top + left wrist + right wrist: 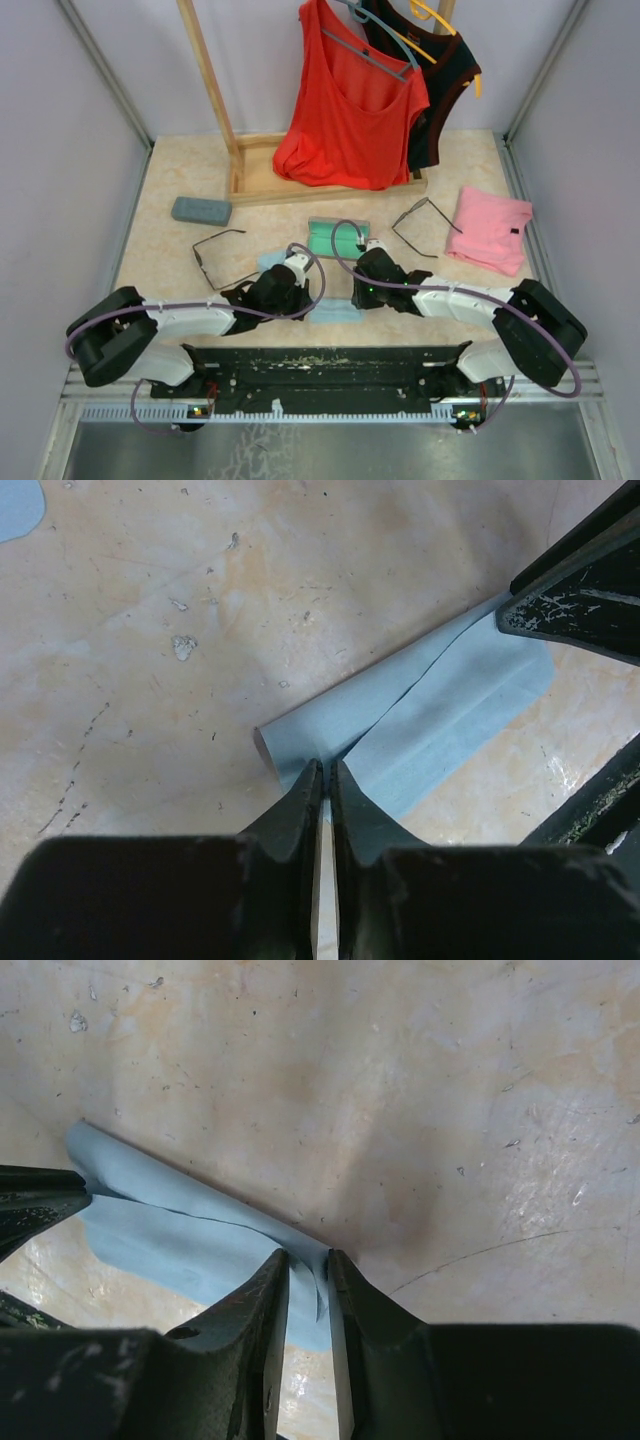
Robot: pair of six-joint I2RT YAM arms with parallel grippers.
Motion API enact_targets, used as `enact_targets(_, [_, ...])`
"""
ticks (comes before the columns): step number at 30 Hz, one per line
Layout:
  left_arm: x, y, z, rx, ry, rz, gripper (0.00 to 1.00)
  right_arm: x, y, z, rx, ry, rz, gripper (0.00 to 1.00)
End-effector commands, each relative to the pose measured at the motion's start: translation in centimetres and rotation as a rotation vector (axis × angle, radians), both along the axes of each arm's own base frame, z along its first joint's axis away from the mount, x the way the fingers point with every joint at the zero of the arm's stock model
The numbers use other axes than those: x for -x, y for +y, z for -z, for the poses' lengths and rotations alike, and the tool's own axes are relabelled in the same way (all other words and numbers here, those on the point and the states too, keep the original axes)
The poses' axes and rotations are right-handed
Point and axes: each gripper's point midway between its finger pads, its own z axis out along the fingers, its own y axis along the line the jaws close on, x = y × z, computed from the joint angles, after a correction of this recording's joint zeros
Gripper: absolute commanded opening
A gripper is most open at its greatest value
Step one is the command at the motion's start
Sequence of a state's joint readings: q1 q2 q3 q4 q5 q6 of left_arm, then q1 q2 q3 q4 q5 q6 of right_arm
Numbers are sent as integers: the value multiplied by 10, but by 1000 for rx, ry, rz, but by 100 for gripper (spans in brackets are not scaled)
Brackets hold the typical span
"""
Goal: Organize the sunglasses
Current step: Fold the glasses cleaning cloth at the center of the board.
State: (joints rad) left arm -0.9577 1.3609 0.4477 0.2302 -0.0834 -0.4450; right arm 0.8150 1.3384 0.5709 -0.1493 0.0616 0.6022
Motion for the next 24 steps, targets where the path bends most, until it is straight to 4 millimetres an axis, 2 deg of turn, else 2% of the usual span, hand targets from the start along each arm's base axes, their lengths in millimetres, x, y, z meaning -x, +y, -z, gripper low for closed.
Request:
enact_targets(1, [-3,-10,-8,33,-18,29,10,-16,12,-18,-39,-53,-2,22])
enact_targets(4, [-2,-12,-9,42,-15,42,7,-15,10,-19,-33,-57,-3,20])
enact_targets(8, [3,-17,-15,71,-26,88,1,-20,4,-31,-25,-103,17,27])
enact_targets(16, [17,-24,-36,163,-96,211,0,-23,-1,-61,-71,-186,30,31])
enact_targets(24, [34,-13,-21,160,-80,257,0,-20,8,-60,-98,-157,-2,31])
